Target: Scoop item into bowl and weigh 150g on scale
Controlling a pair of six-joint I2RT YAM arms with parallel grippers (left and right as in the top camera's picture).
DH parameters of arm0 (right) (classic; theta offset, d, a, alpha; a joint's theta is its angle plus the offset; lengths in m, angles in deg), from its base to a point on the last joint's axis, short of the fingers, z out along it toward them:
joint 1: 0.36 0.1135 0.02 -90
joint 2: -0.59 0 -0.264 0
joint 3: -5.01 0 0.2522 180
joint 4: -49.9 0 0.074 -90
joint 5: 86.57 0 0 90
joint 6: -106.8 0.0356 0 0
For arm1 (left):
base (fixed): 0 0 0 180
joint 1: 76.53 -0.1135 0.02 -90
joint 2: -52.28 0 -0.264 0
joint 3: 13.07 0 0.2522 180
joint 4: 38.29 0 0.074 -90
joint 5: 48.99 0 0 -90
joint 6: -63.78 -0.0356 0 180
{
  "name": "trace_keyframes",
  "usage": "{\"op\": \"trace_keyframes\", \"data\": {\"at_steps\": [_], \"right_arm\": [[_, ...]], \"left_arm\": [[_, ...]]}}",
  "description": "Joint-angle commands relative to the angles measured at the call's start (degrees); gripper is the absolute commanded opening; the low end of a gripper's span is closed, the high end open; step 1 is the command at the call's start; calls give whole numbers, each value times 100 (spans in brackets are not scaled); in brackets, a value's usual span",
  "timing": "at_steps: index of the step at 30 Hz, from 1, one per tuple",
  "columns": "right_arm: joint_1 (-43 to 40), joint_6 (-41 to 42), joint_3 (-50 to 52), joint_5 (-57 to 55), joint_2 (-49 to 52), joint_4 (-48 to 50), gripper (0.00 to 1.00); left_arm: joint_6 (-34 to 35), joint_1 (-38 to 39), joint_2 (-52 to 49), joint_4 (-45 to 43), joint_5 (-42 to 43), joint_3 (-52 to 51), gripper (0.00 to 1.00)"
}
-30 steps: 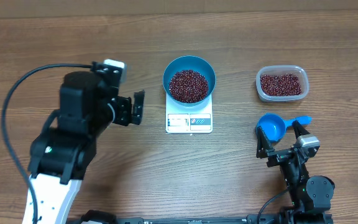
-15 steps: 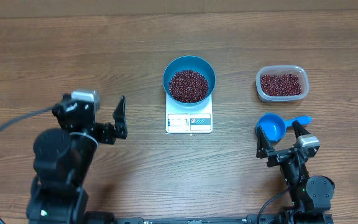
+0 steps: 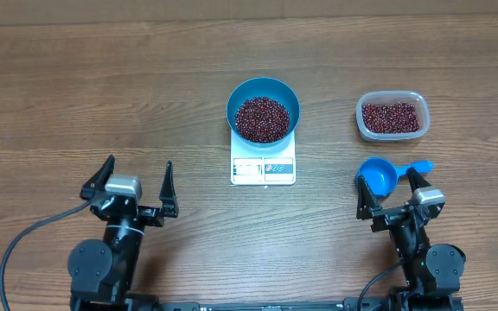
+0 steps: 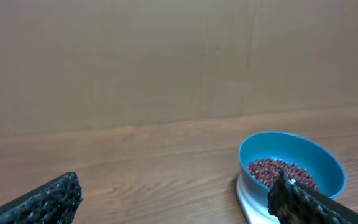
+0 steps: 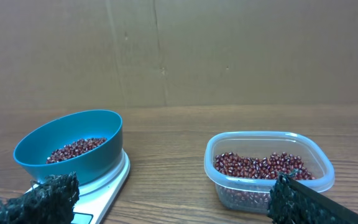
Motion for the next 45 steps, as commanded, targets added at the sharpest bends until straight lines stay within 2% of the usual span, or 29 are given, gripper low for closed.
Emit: {"op": "trace_keyframes", "data": {"at_steps": [1, 21, 25, 45], "right_arm": [[37, -4, 61, -39, -52, 22, 100], [37, -4, 61, -39, -52, 22, 100], [35, -4, 61, -39, -52, 22, 100], [37, -4, 61, -39, -52, 22, 100]], "left_arm": [[-267, -37, 328, -216, -203, -358, 100], [-520, -37, 1657, -334, -103, -1572, 99], [-522, -37, 1646, -533, -22, -1740, 100], [-501, -37, 1646, -317, 111, -2192, 100]]}}
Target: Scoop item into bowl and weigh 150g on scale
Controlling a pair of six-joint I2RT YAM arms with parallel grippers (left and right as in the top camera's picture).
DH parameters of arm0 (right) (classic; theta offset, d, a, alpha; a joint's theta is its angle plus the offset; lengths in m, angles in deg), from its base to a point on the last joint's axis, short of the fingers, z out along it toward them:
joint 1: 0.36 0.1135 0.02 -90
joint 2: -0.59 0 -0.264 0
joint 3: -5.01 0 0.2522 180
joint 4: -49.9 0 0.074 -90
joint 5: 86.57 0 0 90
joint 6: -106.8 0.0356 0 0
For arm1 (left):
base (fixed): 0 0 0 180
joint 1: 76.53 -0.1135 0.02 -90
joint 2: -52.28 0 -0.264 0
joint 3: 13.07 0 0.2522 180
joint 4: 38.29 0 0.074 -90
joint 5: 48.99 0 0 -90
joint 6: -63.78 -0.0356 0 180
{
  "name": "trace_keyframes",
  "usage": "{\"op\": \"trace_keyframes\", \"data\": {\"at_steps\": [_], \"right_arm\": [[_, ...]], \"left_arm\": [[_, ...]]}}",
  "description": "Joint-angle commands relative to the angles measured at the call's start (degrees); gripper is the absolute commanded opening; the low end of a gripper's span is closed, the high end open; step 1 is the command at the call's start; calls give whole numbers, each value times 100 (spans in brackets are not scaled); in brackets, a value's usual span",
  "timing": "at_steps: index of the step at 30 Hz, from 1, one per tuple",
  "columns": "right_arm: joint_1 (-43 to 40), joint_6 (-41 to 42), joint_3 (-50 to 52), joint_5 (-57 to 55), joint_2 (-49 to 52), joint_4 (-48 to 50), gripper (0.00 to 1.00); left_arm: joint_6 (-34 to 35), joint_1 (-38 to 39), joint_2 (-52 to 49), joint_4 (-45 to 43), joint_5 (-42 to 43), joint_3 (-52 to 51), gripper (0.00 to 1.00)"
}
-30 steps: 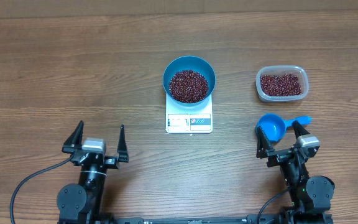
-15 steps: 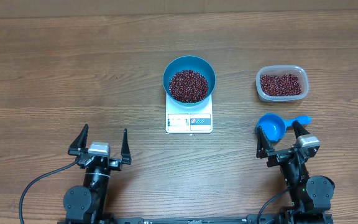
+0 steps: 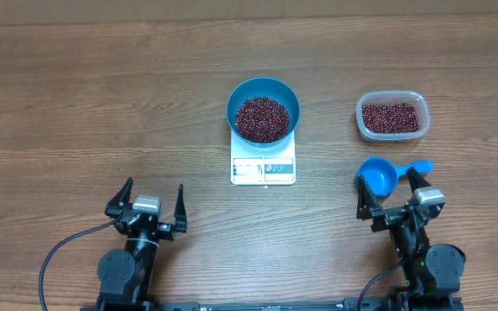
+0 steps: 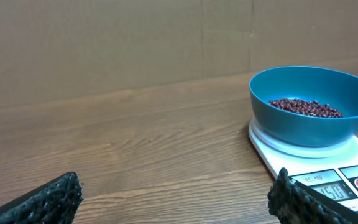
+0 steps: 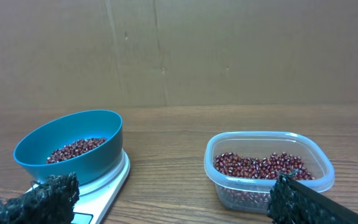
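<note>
A blue bowl (image 3: 264, 110) holding red beans sits on the white scale (image 3: 263, 168) at the table's middle; its display shows in the left wrist view (image 4: 328, 191). A clear tub of beans (image 3: 392, 117) stands at the right, also seen by the right wrist (image 5: 267, 169). A blue scoop (image 3: 381, 175) lies empty on the table just ahead of my right gripper (image 3: 391, 194), which is open with nothing in it. My left gripper (image 3: 150, 199) is open and empty at the near left, facing the scale.
The bowl (image 4: 312, 106) and scale sit right of my left gripper's line. A brown cardboard wall (image 5: 179, 50) backs the table. Bare wood table (image 3: 102, 95) spreads to the left and far side. Arm cables trail at the near edge.
My left gripper has drawn back toward the near edge and turned a little right, so the bowl and scale display now show fully in its view. Right gripper, scoop and tub are unchanged.
</note>
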Motion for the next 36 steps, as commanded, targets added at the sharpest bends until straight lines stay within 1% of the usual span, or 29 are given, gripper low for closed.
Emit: {"op": "trace_keyframes", "data": {"at_steps": [1, 36], "right_arm": [[39, -2, 61, -37, -52, 22, 100], [39, -2, 61, -37, -52, 22, 100]], "left_arm": [[-85, -37, 72, -42, 105, -52, 100], [-85, -37, 66, -129, 149, -90, 100]]}}
